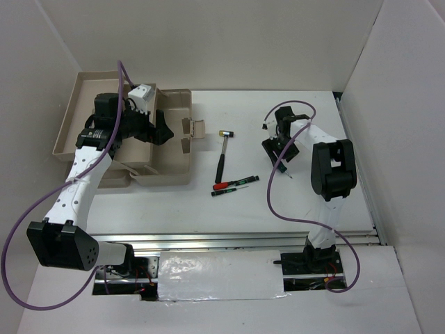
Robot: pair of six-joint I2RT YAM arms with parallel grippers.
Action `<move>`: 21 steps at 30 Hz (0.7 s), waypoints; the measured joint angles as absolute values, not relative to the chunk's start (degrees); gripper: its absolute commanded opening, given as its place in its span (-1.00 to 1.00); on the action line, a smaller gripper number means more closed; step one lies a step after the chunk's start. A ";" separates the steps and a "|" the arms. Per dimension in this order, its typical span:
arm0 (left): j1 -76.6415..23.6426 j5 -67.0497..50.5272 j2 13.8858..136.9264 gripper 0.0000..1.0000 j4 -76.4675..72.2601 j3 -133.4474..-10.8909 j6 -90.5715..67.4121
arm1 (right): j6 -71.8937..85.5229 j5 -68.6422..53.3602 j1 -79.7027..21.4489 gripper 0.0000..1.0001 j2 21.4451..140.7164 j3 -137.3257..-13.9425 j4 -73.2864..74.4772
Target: Sort the tools into containers
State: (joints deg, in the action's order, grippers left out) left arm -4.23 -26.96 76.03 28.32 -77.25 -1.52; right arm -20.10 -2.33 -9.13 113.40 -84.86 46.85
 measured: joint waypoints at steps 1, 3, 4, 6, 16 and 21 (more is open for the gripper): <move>-4.23 -27.11 76.03 0.99 27.99 -76.84 -1.83 | -20.25 -2.33 -9.15 0.33 114.02 -84.86 46.85; -4.27 -27.49 76.03 0.98 27.77 -76.14 -2.09 | -20.47 -2.35 -9.21 0.25 115.31 -84.86 46.94; -4.29 -27.68 76.03 0.96 27.59 -75.81 -2.24 | -20.49 -2.37 -9.23 0.08 115.74 -84.86 46.94; -4.38 -28.18 76.03 0.93 27.24 -75.42 -3.11 | -20.73 -2.52 -9.30 -0.33 116.20 -84.86 47.00; -6.66 -33.54 74.94 0.87 16.84 -66.08 -10.07 | -16.38 -14.46 -9.34 -1.00 114.08 -88.75 49.28; -12.86 -36.80 74.54 0.89 10.02 -60.90 -16.93 | -1.54 -31.53 -9.37 -1.00 102.28 -88.82 43.90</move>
State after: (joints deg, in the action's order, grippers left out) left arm -12.86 -36.80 74.54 10.02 -60.90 -16.93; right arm -1.54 -31.53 -9.37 102.28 -88.82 43.90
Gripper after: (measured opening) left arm 0.938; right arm 0.459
